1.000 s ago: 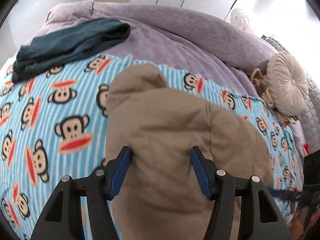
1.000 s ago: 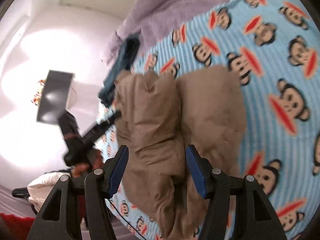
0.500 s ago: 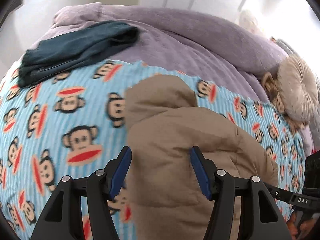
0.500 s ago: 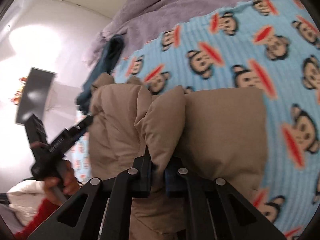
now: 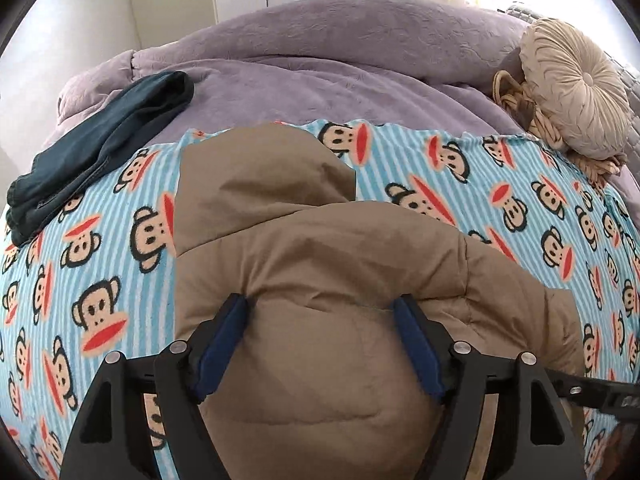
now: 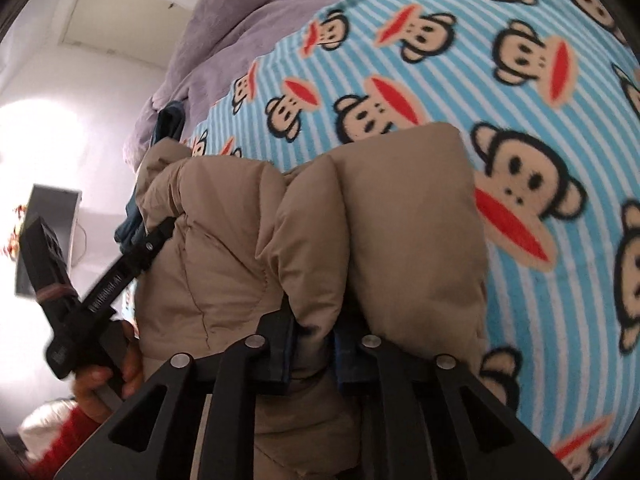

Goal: Fold large clothes

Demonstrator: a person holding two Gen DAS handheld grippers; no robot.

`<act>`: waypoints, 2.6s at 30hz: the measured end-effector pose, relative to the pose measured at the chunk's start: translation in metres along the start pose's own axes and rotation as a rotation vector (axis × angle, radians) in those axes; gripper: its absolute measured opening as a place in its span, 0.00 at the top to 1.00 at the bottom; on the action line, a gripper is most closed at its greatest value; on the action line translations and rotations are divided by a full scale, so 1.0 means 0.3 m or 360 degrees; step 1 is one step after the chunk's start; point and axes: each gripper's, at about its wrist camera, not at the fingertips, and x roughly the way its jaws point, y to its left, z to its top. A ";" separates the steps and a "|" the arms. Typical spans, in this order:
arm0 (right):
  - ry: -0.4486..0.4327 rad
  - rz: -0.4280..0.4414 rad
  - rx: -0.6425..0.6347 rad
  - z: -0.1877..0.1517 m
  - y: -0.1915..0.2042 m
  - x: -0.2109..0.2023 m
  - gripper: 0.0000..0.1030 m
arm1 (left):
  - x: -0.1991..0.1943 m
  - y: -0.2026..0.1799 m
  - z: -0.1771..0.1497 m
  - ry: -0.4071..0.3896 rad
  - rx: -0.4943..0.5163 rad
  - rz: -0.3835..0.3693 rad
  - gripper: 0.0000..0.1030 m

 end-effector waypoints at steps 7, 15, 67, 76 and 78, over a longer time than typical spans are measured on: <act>-0.0108 -0.0043 -0.0255 -0.109 0.127 -0.238 0.78 | 0.006 0.002 -0.004 -0.0010 0.0000 0.0020 0.26; 0.0155 -0.0356 -0.0321 -0.331 0.035 -0.057 0.84 | -0.012 -0.008 -0.008 -0.0015 0.0021 0.0022 0.23; 0.0034 -0.0574 -0.0354 -0.087 0.106 -0.197 0.73 | -0.278 0.144 -0.443 0.0141 -0.0466 -0.0037 0.16; 0.0096 -0.0568 -0.0308 -0.264 0.074 -0.300 0.58 | -0.345 0.121 -0.442 0.0182 -0.0406 0.0000 0.17; 0.0088 -0.0555 -0.0305 -0.290 0.080 -0.324 0.57 | -0.375 0.112 -0.452 0.0191 -0.0389 0.0004 0.17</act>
